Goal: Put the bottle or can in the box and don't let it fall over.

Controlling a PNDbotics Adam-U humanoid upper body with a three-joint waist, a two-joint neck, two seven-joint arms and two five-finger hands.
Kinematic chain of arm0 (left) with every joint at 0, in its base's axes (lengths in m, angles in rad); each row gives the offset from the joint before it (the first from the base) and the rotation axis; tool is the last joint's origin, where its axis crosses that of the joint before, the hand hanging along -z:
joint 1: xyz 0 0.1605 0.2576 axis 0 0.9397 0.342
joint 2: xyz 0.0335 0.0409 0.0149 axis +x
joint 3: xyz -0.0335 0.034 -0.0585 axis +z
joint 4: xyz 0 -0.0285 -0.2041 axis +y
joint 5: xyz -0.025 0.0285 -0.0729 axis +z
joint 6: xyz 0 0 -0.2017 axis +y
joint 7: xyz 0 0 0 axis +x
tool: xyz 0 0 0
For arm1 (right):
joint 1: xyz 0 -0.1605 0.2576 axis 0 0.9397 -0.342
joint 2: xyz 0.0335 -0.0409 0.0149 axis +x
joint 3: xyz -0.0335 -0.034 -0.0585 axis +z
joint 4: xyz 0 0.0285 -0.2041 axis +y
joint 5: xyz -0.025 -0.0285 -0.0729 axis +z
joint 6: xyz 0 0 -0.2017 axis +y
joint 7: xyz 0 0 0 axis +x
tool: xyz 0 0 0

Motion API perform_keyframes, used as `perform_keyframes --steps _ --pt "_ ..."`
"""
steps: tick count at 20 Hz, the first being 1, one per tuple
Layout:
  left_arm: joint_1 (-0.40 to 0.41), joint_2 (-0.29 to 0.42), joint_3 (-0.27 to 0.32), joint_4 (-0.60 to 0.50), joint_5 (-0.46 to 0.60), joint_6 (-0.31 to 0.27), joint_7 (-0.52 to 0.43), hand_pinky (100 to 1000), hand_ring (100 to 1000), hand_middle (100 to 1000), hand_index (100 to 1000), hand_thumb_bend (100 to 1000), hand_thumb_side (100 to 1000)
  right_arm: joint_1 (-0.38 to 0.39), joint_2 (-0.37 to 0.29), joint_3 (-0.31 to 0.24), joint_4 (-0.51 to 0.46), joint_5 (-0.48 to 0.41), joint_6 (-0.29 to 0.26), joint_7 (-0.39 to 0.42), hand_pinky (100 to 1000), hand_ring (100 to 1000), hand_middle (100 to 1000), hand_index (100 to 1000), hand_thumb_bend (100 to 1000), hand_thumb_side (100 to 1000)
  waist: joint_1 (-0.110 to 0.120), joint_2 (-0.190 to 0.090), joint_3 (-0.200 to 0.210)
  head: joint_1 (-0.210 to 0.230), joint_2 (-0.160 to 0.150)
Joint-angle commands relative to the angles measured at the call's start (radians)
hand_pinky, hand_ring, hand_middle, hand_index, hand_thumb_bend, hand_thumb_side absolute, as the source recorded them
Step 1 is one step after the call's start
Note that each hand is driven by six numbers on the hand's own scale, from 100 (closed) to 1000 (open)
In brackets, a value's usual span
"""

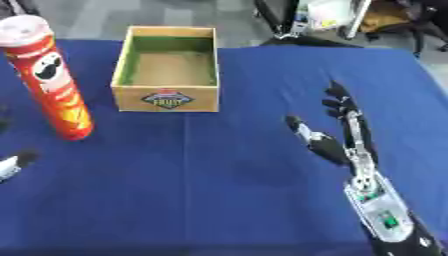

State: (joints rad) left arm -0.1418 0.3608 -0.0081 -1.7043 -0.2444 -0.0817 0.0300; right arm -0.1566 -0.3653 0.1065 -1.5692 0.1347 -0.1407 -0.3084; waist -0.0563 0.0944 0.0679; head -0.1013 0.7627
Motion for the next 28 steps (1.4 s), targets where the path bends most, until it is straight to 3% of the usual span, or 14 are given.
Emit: perform_keyframes --steps 1,8,14,28 --pt "-0.015 0.012 0.011 -0.01 -0.002 0.003 0.007 763 718 757 907 865 479 -0.006 -0.013 -0.004 -0.008 -0.007 -0.005 -0.001 847 855 885 1000 646 472 0.003 -0.012 0.0 -0.001 0.0" --pt "-0.019 0.012 0.022 -0.015 0.002 0.014 0.033 756 713 751 907 868 466 -0.005 -0.013 -0.005 -0.008 -0.01 -0.005 -0.003 847 855 885 1000 642 473 0.003 -0.013 0.001 -0.001 0.0" --pt "-0.068 0.021 0.047 0.003 0.014 0.05 0.131 747 706 750 906 883 441 -0.003 -0.013 -0.004 -0.006 -0.013 -0.006 -0.001 848 856 886 1000 629 476 0.003 -0.015 0.003 0.0 0.001" --pt "-0.243 -0.011 -0.003 0.219 0.175 -0.021 0.212 743 711 760 912 884 429 -0.004 -0.005 0.005 -0.002 -0.025 -0.007 0.008 846 858 889 1000 625 475 -0.004 -0.014 -0.011 0.014 -0.002"
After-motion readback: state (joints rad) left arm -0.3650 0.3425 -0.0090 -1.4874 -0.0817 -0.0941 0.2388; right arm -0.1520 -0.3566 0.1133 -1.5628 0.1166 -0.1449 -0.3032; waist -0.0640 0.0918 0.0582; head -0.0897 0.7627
